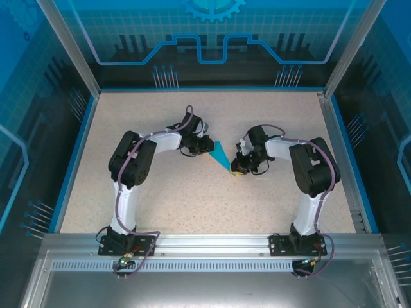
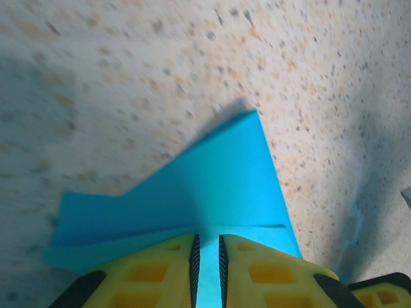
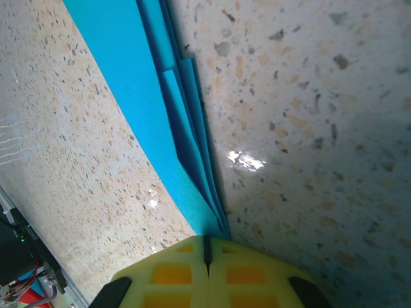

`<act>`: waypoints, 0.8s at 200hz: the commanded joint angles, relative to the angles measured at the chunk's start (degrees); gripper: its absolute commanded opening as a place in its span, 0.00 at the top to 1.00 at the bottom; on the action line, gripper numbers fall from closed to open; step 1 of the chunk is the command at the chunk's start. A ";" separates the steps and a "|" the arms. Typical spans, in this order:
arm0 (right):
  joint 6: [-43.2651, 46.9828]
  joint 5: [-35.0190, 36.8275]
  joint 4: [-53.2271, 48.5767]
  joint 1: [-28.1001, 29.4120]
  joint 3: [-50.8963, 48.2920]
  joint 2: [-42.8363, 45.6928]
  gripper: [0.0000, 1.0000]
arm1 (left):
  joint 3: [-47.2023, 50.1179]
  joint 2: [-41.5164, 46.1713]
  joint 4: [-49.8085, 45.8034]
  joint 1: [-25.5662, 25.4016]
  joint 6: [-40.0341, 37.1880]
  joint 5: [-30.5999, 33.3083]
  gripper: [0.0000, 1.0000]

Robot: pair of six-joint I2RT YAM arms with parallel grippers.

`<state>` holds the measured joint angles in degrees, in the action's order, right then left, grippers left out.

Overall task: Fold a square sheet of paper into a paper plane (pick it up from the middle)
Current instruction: Fold the wing for the fifth time at the center of the table.

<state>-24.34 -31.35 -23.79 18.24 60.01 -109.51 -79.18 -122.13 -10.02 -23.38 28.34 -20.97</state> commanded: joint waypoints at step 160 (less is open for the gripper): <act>0.92 8.63 -5.79 -0.49 -2.10 -4.13 0.98 | -9.57 -0.39 -10.94 5.73 -4.48 4.90 0.80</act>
<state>-24.34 -31.35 -23.83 18.24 60.01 -109.54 -86.87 -125.32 -18.15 -19.14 25.30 -18.55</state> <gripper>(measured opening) 0.042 0.196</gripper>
